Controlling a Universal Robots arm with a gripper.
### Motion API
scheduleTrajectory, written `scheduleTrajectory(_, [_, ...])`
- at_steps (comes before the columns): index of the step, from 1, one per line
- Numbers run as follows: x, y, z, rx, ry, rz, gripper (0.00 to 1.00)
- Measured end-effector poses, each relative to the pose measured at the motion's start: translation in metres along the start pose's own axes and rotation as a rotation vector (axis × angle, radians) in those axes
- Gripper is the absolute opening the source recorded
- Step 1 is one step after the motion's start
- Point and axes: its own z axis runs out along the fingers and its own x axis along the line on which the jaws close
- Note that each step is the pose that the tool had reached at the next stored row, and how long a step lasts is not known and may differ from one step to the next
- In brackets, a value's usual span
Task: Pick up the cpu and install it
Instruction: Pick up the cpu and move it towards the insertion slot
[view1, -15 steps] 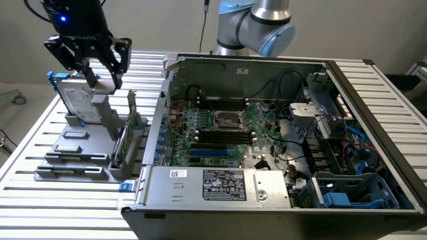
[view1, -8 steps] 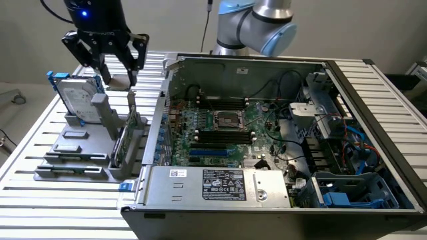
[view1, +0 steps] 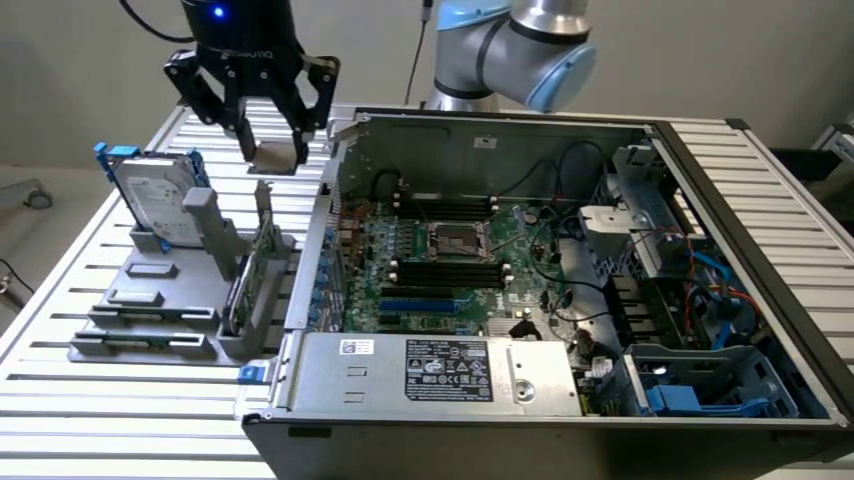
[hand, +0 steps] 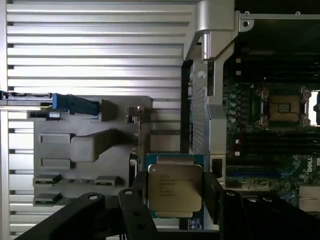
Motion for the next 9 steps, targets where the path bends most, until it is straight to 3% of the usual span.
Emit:
scheduleTrajectory(3, [-0.013,0.0002,-0.0024,-0.0044,0.0003,-0.002,0.55])
scheduleTrajectory(9, [-0.041,0.0004,-0.003,-0.0255,0.0005,-0.002,0.55])
